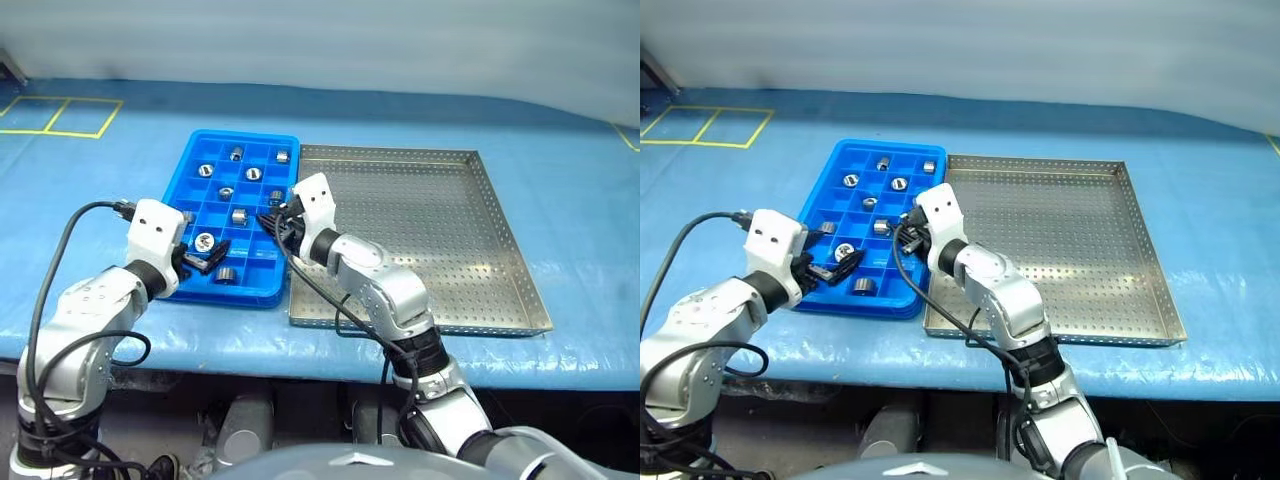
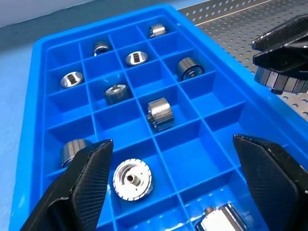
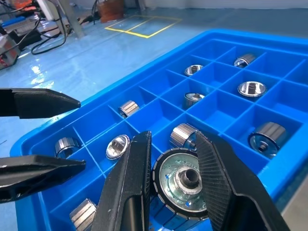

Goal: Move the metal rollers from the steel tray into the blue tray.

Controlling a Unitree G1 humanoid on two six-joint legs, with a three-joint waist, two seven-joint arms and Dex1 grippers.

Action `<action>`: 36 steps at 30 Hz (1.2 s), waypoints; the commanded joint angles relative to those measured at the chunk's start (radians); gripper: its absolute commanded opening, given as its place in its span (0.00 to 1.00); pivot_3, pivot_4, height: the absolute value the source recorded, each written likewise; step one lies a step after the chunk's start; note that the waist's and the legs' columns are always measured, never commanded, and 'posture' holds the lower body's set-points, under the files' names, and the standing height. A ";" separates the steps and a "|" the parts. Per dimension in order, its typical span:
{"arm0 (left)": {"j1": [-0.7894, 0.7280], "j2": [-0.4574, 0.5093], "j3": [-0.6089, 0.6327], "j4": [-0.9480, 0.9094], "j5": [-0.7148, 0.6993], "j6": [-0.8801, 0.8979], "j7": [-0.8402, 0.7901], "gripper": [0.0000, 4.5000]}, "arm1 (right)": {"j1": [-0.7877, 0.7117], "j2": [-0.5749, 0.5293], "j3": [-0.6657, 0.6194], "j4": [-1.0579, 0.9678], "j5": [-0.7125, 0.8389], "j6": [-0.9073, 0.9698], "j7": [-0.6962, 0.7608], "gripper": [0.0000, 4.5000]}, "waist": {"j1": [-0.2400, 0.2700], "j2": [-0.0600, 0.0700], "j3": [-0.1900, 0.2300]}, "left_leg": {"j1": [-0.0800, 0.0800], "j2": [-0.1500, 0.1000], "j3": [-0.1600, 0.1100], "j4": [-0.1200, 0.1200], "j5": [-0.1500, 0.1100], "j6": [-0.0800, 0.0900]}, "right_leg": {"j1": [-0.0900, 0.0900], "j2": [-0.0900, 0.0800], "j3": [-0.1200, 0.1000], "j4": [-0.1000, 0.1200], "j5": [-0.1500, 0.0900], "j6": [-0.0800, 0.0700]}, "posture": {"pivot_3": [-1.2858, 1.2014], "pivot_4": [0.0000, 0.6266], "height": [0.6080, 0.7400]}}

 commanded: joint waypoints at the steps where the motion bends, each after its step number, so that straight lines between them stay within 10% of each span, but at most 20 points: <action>1: 0.001 -0.009 0.007 -0.060 -0.004 0.002 0.025 0.97 | -0.026 0.009 -0.003 0.024 -0.013 -0.024 -0.010 0.24 | 0.011 0.000 0.000 | 0.000 0.000 0.000 0.000 0.000 0.000 | 0.000 0.000 0.000 0.000 0.000 0.000 | 0.64 0.24 1.00; 8: -0.018 -0.010 -0.017 -0.033 -0.002 -0.014 0.036 0.97 | -0.023 0.000 -0.026 0.012 -0.054 -0.087 -0.058 0.59 | 0.021 0.000 0.000 | 0.000 0.000 0.000 0.000 0.000 0.000 | 0.000 0.000 0.000 0.000 0.000 0.000 | 0.63 0.24 1.00; 16: -0.092 -0.062 -0.170 0.054 0.045 -0.134 0.037 0.97 | 0.067 -0.079 -0.124 -0.153 -0.057 -0.079 -0.099 0.59 | 0.020 0.000 0.000 | -0.001 0.000 0.000 0.000 0.000 0.000 | 0.000 0.000 0.000 -0.001 0.000 0.000 | 0.60 0.24 1.00; 27: -0.191 -0.151 -0.328 0.251 0.054 -0.372 -0.092 0.97 | 0.309 -0.525 -0.310 -0.280 0.036 0.044 0.136 0.59 | -0.017 0.000 0.000 | -0.001 -0.001 0.001 0.001 0.000 0.000 | 0.000 -0.001 0.001 -0.002 0.000 0.001 | 0.54 0.24 1.00; 36: -0.211 -0.125 -0.379 0.309 0.033 -0.442 -0.254 1.00 | 0.413 -0.640 -0.375 -0.437 0.140 0.050 0.243 0.99 | -0.059 0.000 0.000 | -0.001 -0.001 0.002 0.003 0.000 0.001 | 0.001 -0.001 0.002 -0.001 0.000 0.001 | 0.52 0.24 1.00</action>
